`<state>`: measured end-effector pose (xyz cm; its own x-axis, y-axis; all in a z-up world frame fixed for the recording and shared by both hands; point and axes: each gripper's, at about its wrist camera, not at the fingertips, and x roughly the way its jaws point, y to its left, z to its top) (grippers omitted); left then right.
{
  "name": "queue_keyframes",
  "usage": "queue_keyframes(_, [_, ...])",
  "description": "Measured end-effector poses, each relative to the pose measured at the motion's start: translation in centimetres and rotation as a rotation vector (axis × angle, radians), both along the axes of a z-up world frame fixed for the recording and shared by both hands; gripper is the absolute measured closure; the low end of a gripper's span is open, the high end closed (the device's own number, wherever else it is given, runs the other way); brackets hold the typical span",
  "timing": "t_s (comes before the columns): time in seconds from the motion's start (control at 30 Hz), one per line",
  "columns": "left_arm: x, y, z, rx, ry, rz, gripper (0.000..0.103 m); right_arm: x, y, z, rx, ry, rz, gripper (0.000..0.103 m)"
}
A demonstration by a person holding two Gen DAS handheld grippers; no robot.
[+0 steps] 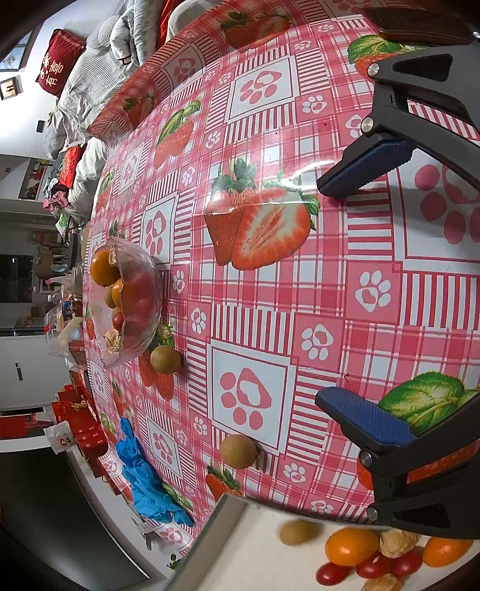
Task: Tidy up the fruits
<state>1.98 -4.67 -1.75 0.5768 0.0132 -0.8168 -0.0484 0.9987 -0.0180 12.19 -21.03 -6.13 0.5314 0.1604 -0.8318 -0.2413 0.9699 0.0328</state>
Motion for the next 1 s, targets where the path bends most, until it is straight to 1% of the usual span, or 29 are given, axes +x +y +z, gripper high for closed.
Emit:
queue_keyframes(0.6, [-0.2,0.2,0.2,-0.001,0.0,0.0,0.0,0.0,0.0,0.0,0.003,-0.001,0.002,0.0])
queue_keyframes(0.7, [0.0,0.0,0.1,-0.001,0.0,-0.001,0.0,0.0,0.0,0.0,0.003,-0.001,0.002,0.0])
queue_keyframes(0.73, [0.9,-0.6,-0.5,-0.003,0.0,-0.001,0.0,0.0,0.0,0.0,0.003,-0.001,0.003,0.0])
queue_keyframes(1.0, [0.9,-0.5,-0.5,-0.003,0.0,-0.001,0.0,0.1,0.0,0.0,0.004,-0.002,0.003,0.0])
